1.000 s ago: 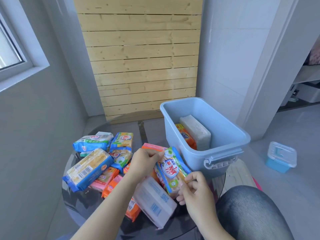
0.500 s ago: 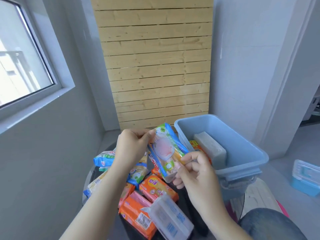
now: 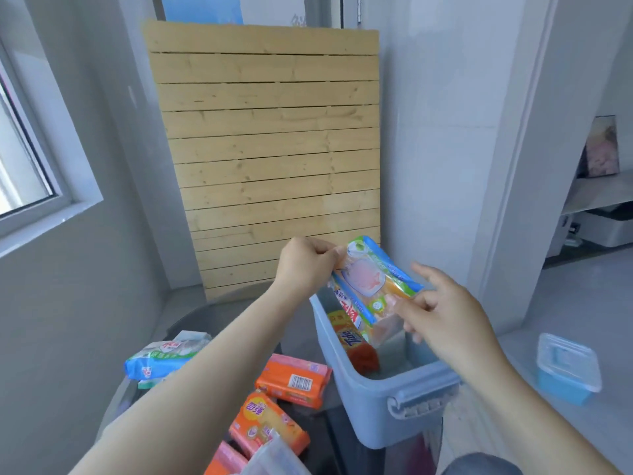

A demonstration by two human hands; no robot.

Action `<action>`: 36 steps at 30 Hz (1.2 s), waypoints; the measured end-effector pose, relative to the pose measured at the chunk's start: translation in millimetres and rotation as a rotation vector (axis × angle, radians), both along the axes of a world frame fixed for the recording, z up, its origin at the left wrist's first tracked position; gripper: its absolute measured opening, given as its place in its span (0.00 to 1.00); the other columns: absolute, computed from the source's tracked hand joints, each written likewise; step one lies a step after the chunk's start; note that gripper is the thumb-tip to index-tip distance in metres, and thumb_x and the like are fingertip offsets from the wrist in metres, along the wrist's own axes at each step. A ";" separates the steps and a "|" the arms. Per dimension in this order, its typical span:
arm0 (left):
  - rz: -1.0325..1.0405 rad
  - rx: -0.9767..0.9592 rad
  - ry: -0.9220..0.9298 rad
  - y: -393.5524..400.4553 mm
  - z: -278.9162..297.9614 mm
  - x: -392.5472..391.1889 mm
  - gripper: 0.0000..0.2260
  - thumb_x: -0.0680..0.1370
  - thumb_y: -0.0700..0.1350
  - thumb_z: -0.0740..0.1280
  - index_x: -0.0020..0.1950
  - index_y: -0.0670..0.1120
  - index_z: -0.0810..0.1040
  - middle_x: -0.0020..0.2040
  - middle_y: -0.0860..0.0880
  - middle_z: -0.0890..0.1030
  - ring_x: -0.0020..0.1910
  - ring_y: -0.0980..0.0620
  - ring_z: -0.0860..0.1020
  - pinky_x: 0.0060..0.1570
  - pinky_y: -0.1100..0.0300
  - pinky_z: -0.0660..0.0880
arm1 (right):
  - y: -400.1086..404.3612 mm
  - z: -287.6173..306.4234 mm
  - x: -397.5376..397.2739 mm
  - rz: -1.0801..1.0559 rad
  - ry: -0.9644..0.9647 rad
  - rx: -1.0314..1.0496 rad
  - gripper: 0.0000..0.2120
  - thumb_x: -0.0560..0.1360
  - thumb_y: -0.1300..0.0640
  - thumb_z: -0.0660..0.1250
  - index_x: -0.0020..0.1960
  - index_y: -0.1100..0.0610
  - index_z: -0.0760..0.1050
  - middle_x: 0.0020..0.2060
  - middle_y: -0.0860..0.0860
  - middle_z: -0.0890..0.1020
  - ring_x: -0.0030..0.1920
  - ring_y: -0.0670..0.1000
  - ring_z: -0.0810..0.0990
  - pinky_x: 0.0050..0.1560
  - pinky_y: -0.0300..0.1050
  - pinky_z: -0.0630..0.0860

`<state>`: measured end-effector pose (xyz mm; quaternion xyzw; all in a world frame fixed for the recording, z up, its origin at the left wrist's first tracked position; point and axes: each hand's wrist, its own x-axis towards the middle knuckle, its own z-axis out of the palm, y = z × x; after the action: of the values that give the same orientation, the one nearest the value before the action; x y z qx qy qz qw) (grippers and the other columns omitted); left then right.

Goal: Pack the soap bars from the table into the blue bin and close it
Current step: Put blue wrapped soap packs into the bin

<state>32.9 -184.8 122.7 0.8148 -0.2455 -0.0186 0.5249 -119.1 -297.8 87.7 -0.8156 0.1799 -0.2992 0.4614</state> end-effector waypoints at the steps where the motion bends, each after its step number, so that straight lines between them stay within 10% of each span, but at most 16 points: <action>1: -0.026 0.026 0.034 -10.8 -5.8 1.4 0.10 0.76 0.46 0.69 0.42 0.41 0.85 0.33 0.48 0.80 0.30 0.53 0.73 0.41 0.57 0.76 | -11.8 -0.1 -2.0 -0.021 0.067 -0.060 0.21 0.69 0.51 0.71 0.61 0.50 0.73 0.21 0.43 0.79 0.22 0.39 0.74 0.29 0.33 0.68; 6: -0.151 0.166 0.270 -52.3 -38.7 2.7 0.07 0.73 0.43 0.72 0.39 0.40 0.84 0.40 0.42 0.82 0.39 0.46 0.77 0.53 0.47 0.80 | -55.7 -3.1 -4.3 -0.099 0.412 -0.373 0.16 0.64 0.43 0.73 0.49 0.47 0.80 0.22 0.46 0.70 0.24 0.42 0.68 0.26 0.38 0.58; 12: -0.274 0.299 0.460 -72.7 -61.6 2.7 0.04 0.72 0.37 0.73 0.41 0.36 0.82 0.35 0.45 0.81 0.33 0.49 0.80 0.29 0.61 0.81 | -89.7 -19.1 9.7 0.045 0.665 -0.593 0.18 0.60 0.36 0.73 0.45 0.43 0.77 0.36 0.42 0.68 0.47 0.47 0.71 0.42 0.42 0.62; 17: -0.391 0.461 0.579 -80.3 -57.6 7.9 0.04 0.76 0.39 0.69 0.47 0.38 0.78 0.43 0.45 0.83 0.37 0.49 0.85 0.40 0.61 0.79 | -101.7 -28.3 24.5 0.156 0.681 -0.577 0.19 0.57 0.37 0.75 0.35 0.43 0.68 0.38 0.43 0.66 0.49 0.48 0.66 0.46 0.44 0.63; 22: -0.415 0.451 0.584 -83.3 -62.1 16.6 0.05 0.78 0.36 0.66 0.47 0.36 0.80 0.52 0.35 0.83 0.58 0.37 0.80 0.51 0.55 0.80 | -103.7 -26.9 33.1 0.287 0.648 -0.559 0.26 0.58 0.38 0.75 0.54 0.42 0.73 0.50 0.45 0.69 0.55 0.48 0.64 0.55 0.44 0.67; 27: -0.429 0.409 0.636 -92.0 -65.0 25.2 0.08 0.78 0.35 0.65 0.39 0.36 0.78 0.27 0.49 0.83 0.57 0.33 0.78 0.30 0.62 0.81 | -105.1 -19.5 37.7 0.286 0.687 -0.529 0.28 0.63 0.37 0.71 0.61 0.39 0.72 0.53 0.47 0.74 0.57 0.51 0.65 0.60 0.46 0.68; 32: -0.445 0.437 0.722 -92.2 -73.1 33.4 0.10 0.79 0.36 0.62 0.54 0.30 0.77 0.55 0.34 0.81 0.62 0.35 0.76 0.45 0.57 0.80 | -102.7 -12.8 41.8 0.335 0.784 -0.492 0.27 0.62 0.32 0.68 0.60 0.32 0.72 0.40 0.43 0.60 0.51 0.52 0.62 0.50 0.43 0.65; 36: -0.503 0.457 0.712 -93.2 -87.0 24.3 0.12 0.79 0.36 0.62 0.59 0.29 0.75 0.48 0.39 0.80 0.58 0.35 0.78 0.54 0.52 0.75 | -97.8 -19.6 52.0 0.389 0.876 -0.639 0.26 0.61 0.32 0.69 0.58 0.35 0.75 0.46 0.50 0.69 0.55 0.55 0.64 0.57 0.45 0.68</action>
<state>57.1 -278.0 35.7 0.7677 -0.2297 -0.4753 0.3634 -67.1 -395.6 68.1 -0.9804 0.1015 0.1173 0.1211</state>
